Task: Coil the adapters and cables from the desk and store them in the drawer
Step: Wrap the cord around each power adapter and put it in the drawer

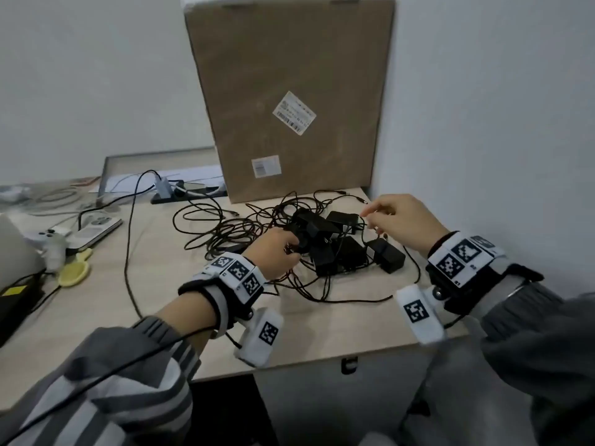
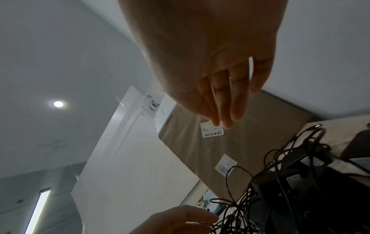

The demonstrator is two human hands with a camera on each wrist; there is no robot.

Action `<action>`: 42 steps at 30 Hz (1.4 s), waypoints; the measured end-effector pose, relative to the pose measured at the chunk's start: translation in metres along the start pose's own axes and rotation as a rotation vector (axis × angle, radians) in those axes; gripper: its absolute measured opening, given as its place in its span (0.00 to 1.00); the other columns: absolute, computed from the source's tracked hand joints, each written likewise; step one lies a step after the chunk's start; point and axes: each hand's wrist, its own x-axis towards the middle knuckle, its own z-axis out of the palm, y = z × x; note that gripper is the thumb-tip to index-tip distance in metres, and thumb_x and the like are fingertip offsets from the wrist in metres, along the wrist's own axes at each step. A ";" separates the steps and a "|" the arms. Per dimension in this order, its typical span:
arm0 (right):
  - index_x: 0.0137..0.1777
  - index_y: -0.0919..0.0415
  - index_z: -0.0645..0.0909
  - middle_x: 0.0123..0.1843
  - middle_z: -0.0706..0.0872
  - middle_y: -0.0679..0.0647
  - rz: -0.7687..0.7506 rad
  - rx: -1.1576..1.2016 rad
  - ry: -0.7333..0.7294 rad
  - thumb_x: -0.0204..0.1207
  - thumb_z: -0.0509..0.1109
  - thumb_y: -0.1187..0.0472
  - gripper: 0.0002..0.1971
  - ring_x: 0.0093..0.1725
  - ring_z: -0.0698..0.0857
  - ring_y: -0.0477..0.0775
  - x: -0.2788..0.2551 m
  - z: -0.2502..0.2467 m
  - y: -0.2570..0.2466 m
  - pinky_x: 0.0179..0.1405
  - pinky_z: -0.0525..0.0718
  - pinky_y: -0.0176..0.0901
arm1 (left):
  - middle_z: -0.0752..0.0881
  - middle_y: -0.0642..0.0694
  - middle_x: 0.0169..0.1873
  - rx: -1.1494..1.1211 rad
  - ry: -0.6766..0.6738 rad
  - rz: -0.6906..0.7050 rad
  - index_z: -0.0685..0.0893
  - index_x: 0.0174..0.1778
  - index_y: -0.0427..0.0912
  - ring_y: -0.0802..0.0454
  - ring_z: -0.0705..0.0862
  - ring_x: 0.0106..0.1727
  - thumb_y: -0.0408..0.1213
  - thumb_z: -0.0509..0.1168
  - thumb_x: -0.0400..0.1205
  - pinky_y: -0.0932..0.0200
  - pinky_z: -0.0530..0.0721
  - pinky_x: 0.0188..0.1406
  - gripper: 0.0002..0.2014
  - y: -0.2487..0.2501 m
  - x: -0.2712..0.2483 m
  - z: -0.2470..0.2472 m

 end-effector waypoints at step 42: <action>0.62 0.58 0.74 0.57 0.83 0.52 -0.034 -0.045 -0.085 0.72 0.74 0.43 0.26 0.55 0.84 0.53 0.103 0.066 -0.063 0.57 0.83 0.51 | 0.82 0.46 0.66 -0.009 -0.100 -0.182 0.80 0.70 0.46 0.49 0.79 0.66 0.48 0.60 0.85 0.58 0.74 0.63 0.19 -0.074 -0.001 -0.032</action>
